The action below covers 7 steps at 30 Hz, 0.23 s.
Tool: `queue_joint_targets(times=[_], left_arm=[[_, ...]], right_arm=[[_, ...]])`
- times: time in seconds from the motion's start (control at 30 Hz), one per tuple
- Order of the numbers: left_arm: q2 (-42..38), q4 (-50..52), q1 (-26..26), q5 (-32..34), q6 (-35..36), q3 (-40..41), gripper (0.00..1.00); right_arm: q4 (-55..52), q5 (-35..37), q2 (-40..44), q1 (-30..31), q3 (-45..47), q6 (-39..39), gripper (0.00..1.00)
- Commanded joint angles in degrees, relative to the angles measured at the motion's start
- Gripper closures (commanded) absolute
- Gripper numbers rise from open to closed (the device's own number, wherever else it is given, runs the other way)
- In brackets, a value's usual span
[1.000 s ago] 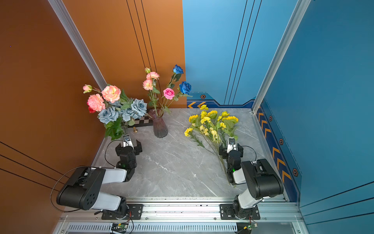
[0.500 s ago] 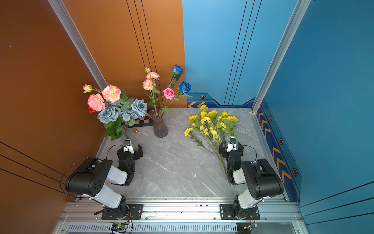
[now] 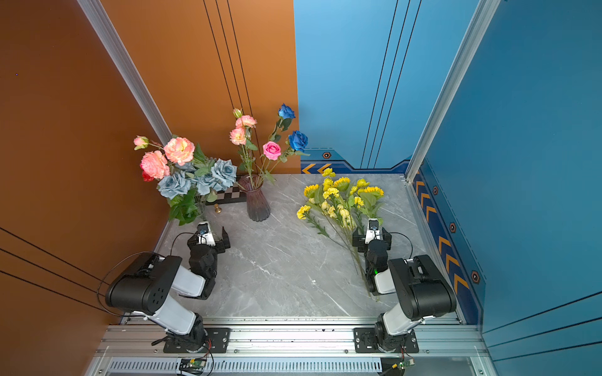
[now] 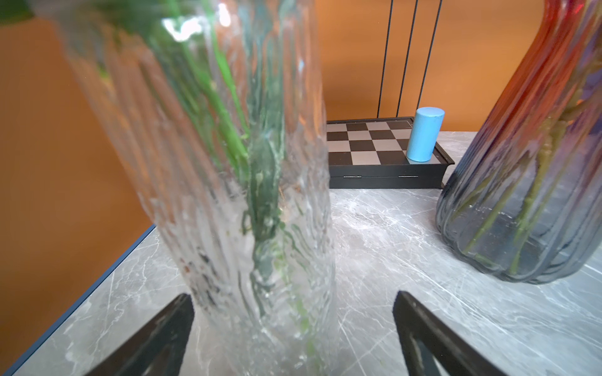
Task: Pick out yellow flowers from the vase
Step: Reset both arms
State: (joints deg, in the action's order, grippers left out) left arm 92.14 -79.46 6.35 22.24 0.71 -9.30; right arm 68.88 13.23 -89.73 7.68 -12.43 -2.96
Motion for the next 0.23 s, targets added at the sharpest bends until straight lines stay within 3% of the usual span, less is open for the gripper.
queue_joint_targets(times=[0.0, 0.2], left_arm=[[0.7, -1.3, 0.6, -0.4, 1.4, 0.0, 0.02], [1.2, -1.4, 2.6, 1.1, 3.6, -0.6, 0.02]], right_arm=[[-2.5, -0.9, 0.9, -0.5, -1.6, 0.8, 0.00], [-6.2, -1.6, 1.2, -1.4, -3.3, 1.6, 0.00]])
